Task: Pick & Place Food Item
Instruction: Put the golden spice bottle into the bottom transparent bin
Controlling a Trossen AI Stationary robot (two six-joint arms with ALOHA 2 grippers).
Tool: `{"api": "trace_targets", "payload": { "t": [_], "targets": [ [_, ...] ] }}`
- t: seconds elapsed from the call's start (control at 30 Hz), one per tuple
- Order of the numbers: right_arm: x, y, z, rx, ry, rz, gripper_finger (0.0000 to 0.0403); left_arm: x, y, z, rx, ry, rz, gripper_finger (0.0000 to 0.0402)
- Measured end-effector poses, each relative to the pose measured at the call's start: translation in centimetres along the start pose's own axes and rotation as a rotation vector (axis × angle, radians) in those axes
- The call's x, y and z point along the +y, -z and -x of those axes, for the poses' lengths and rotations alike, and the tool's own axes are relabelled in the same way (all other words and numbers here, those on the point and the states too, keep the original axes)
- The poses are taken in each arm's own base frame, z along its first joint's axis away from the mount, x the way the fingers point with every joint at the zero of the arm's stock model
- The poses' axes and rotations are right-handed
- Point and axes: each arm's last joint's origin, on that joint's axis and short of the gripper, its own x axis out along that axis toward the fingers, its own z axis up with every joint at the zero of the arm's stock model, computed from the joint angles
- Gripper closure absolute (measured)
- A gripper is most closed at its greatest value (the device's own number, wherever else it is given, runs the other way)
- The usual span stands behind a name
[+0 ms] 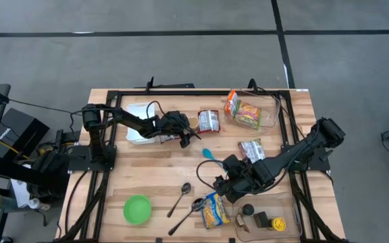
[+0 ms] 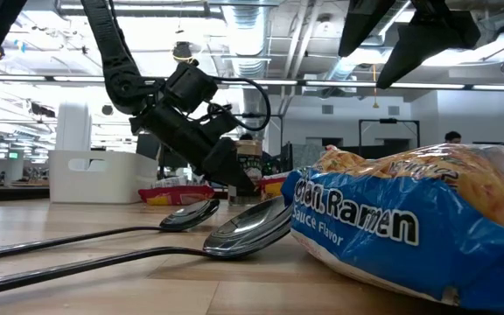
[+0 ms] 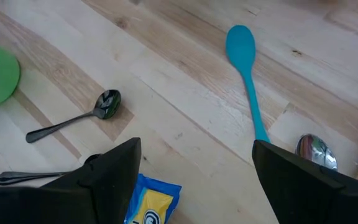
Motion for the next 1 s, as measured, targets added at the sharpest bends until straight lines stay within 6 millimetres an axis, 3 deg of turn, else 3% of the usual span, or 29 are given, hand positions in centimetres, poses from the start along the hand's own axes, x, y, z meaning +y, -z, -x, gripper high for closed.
{"api": "trace_targets", "payload": {
  "t": [0.7,1.0],
  "targets": [
    [0.0,0.0,0.0,0.006,-0.001,0.003,0.0101,0.0,0.0,0.1,0.005,0.0,0.0,0.0119],
    [-0.1,-0.5,-0.3,0.027,0.004,-0.015,0.0101,-0.2,-1.3,1.4,-0.009,0.008,-0.004,0.0123]
  ]
}}
